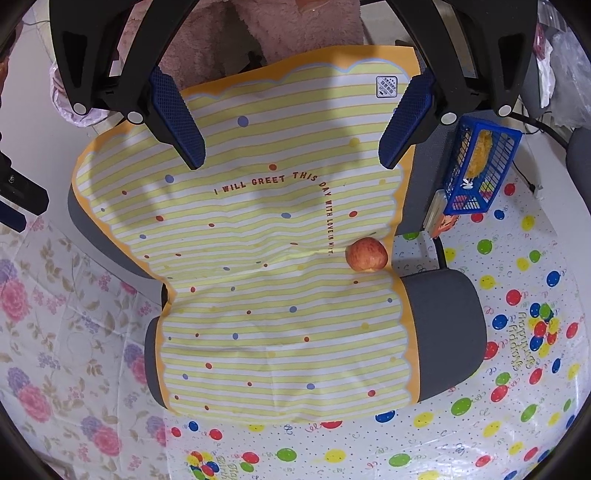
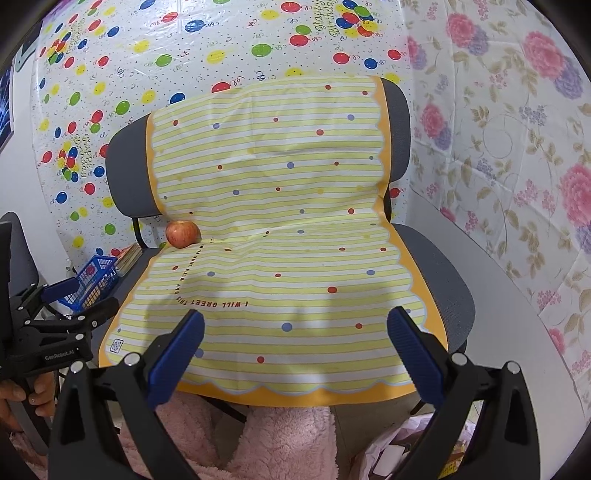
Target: Collect trash
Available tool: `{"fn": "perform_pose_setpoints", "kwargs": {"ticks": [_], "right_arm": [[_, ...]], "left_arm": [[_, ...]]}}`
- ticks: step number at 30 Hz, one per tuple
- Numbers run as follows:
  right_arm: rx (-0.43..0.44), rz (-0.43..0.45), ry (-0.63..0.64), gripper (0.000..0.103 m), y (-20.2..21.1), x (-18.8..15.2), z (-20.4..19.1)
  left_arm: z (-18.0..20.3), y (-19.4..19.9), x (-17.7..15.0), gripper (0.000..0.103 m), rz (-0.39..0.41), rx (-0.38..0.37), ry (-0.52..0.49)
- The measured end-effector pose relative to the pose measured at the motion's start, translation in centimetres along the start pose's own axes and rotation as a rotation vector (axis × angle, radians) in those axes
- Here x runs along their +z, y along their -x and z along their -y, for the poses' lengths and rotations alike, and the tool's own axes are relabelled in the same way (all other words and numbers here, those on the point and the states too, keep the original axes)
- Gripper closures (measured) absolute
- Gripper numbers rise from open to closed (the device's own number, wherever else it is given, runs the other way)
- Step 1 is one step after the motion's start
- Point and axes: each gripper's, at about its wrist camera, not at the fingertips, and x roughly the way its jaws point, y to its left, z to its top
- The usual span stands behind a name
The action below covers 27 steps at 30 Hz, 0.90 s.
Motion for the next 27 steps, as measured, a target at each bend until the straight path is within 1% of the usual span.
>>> {"fn": "perform_pose_setpoints", "kwargs": {"ticks": [27], "right_arm": [[-0.001,0.005,0.001,0.006,0.06,-0.16,-0.14]], "left_arm": [[-0.37,-0.04,0.14,0.009,0.005,-0.003,0.0]]}}
